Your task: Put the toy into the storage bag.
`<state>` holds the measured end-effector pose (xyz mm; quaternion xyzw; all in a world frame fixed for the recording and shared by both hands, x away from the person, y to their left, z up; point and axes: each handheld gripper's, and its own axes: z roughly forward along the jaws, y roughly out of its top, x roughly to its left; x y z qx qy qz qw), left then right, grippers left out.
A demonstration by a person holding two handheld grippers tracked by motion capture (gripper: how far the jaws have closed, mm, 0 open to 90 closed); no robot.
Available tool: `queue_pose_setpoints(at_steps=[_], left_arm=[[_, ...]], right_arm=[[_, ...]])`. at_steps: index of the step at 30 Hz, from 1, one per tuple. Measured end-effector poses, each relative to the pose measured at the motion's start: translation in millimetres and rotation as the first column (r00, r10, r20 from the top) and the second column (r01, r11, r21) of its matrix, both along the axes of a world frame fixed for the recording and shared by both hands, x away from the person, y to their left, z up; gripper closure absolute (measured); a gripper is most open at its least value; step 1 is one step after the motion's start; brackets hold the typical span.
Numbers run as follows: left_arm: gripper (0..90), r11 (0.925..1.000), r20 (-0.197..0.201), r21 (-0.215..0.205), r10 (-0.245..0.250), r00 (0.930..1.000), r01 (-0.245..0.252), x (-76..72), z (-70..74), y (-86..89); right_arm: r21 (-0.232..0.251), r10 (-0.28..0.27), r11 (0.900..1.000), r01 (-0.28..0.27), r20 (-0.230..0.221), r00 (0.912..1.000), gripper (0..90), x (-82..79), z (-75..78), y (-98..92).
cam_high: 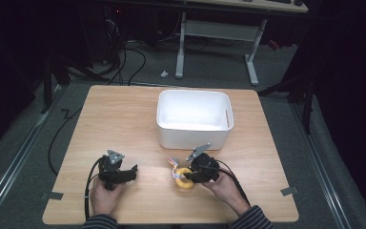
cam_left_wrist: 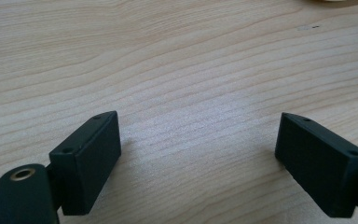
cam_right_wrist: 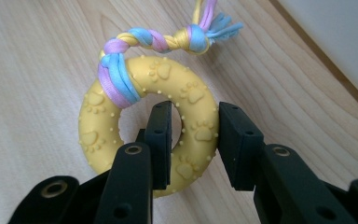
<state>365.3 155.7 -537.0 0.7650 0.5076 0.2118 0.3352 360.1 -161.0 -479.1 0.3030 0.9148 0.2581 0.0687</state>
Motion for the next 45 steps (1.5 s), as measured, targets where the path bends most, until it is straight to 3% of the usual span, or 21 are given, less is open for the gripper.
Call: queue_pose_setpoints(at_steps=[1, 6, 14, 19, 25, 32, 45], left_arm=[[14.4, 1.0000, -0.001, 0.000, -0.001, 1.0000, 0.001, 0.0, 0.0, 0.0], [14.4, 1.0000, 0.000, -0.002, -0.002, 1.0000, 0.002, -0.9, 0.0, 0.5], [14.4, 1.0000, 0.000, -0.002, -0.003, 1.0000, 0.003, -0.9, 0.0, 0.5], [14.4, 1.0000, 0.000, -0.002, -0.003, 1.0000, 0.003, -0.9, 0.0, 0.5], [14.4, 1.0000, 0.000, -0.002, -0.004, 1.0000, 0.004, -0.9, 0.0, 0.6], [14.4, 1.0000, 0.000, -0.001, -0.004, 1.0000, 0.004, -0.9, 0.0, 0.6], [14.4, 1.0000, 0.000, -0.002, -0.003, 1.0000, 0.003, -0.9, 0.0, 0.6]], right_arm=[[0.026, 0.001, 1.000, -0.001, -0.002, 1.0000, 67.1, -1.6, 4.5, -4.2], [0.071, -0.005, 0.997, 0.005, -0.003, 1.0000, 67.0, -4.1, 12.5, -14.4], [0.102, -0.006, 0.995, 0.003, 0.033, 0.9994, 67.1, -15.3, 30.1, -31.2], [0.132, -0.016, 0.991, 0.014, 0.016, 0.9997, 67.1, -16.7, 33.1, -41.8], [0.162, -0.046, 0.986, 0.041, 0.027, 0.9986, 67.1, -19.1, 45.5, -55.8], [0.142, -0.044, 0.989, 0.035, 0.059, 0.9973, 67.1, -23.6, 62.6, -63.8], [0.165, -0.043, 0.986, 0.028, 0.088, 0.9952, 67.1, -30.7, 95.8, -76.8]])
